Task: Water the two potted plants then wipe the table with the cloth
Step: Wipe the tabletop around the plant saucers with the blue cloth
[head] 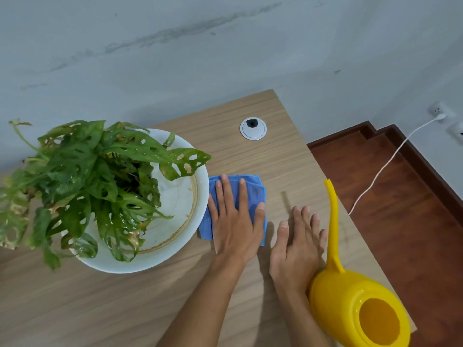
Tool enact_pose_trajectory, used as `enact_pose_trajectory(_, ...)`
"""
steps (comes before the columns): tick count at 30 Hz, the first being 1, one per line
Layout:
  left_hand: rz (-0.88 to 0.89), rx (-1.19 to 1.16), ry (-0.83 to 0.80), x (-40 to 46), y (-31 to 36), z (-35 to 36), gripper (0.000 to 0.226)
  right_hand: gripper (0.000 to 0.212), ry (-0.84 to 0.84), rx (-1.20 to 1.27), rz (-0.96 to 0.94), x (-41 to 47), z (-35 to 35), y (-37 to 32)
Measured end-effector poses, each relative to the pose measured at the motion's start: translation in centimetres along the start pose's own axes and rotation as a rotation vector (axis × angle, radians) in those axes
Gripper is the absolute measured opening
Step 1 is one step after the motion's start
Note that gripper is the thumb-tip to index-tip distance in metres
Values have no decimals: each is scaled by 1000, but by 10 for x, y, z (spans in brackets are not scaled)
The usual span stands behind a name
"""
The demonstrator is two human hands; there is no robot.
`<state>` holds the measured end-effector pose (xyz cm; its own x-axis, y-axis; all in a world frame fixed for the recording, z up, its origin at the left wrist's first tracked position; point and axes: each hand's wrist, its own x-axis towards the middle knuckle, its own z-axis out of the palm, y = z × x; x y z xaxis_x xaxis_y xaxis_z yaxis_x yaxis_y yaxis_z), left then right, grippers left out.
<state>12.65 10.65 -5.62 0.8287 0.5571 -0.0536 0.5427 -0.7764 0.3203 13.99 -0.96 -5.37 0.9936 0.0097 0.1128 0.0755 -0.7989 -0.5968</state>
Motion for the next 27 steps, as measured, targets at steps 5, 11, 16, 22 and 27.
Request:
enact_pose_trajectory(5, 143, -252, 99, -41, 4, -25, 68, 66, -57, -34, 4, -1, -1, 4)
enact_pose_trajectory(11, 157, -141, 113, -135, -36, -16, 66, 69, -169, 91, 116, 8, -7, -8)
enact_pose_trajectory(16, -25, -33, 107, -168, -87, -20, 75, 63, -268, 79, -146, -7, 1, -44)
enact_pose_trajectory(22, -365, -24, 129, -154, -110, -26, 89, 60, -356, -31, -307, -5, 34, -68)
enact_pose_trajectory(27, -470, 51, 90, -142, -105, -24, 110, 71, -431, -233, -294, 5, 53, -75)
